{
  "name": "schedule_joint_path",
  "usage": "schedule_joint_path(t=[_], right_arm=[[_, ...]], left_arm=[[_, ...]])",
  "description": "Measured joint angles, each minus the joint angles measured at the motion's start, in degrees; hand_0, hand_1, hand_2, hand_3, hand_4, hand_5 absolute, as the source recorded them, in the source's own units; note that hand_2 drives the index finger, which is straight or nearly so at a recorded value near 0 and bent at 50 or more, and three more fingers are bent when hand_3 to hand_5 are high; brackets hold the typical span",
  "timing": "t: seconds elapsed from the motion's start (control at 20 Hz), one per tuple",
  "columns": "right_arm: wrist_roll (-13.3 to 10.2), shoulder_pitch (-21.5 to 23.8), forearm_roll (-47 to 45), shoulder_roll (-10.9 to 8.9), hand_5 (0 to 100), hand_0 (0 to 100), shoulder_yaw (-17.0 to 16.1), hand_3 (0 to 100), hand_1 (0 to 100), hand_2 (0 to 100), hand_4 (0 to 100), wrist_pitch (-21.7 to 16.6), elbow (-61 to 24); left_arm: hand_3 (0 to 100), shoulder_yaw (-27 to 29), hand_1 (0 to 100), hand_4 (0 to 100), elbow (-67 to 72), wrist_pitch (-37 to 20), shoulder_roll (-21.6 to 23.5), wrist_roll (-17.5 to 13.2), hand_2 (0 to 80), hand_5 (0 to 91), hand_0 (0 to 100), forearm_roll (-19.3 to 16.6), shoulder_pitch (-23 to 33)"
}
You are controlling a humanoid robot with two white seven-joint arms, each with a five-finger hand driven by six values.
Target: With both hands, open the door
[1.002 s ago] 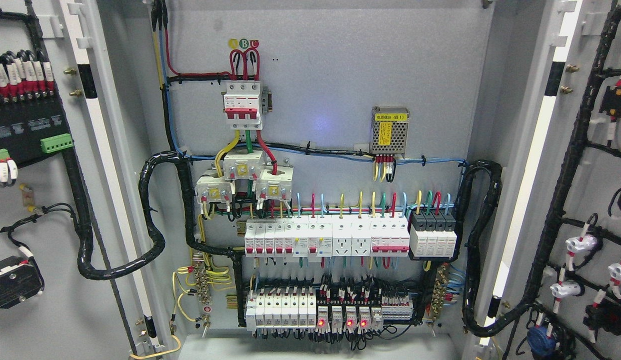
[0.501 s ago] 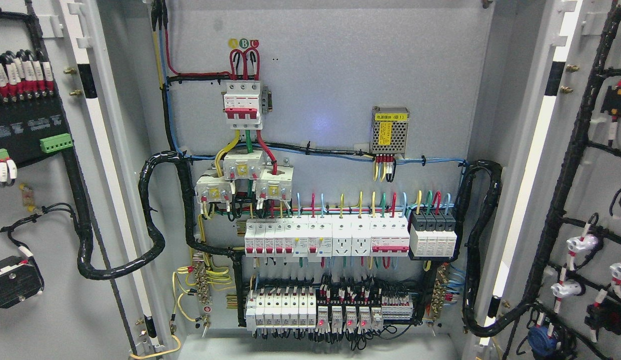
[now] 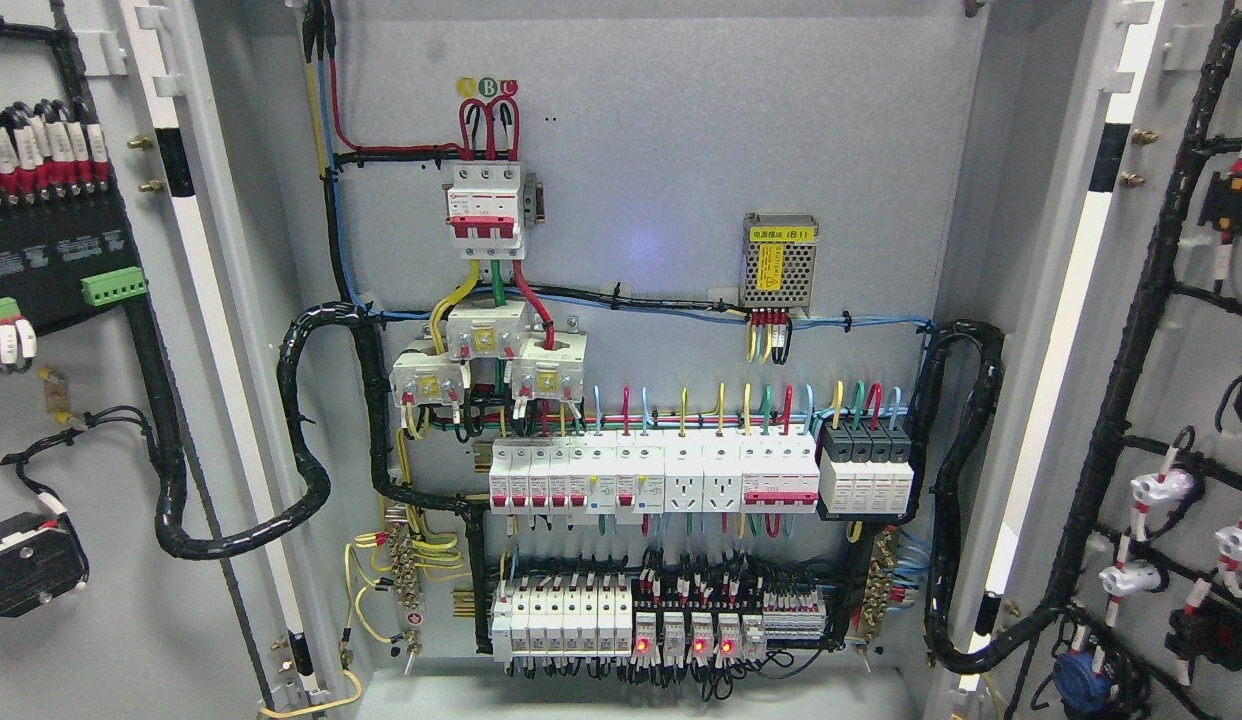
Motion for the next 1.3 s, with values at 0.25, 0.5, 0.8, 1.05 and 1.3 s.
schedule_joint_path(t=[0.25,0.5,0.8,1.05,1.3], right_arm=[[0.04,0.02,0.03,-0.98,0,0,1.28,0,0,0,0,-0.16,-0.37],[0.05,-0.25,0.1,-1.96,0,0,2.94,0,0,0,0,-0.15,-0.59],[0.07,-0.68,0.61,-2.85,0,0,5.57,0,0,0,0,-0.16,-0.75],[0.44,-1.03,2.7,-3.1,0,0,8.86,0,0,0,0,-0.13,-0.83],[-0.23,-1.15,5.41,-3.12,0,0,13.18,0,0,0,0,-0.02,-0.81]], left_arm=[[0,-0.75,0,0,-0.38,-1.44,0.47,0.23,0.0,0.0,0,-0.1,0.2],[0,-1.29,0,0,-1.42,-1.88,0.67,0.06,0.0,0.0,0,-0.41,1.13],[0,-1.86,0,0,-2.95,-2.34,0.75,-0.4,0.0,0.0,0,-0.71,2.58],[0,-2.29,0,0,-4.34,-2.7,0.75,-0.46,0.0,0.0,0,-1.35,4.28],[0,-3.53,0,0,-5.42,-3.37,0.43,-0.56,0.0,0.0,0,-3.78,6.67]])
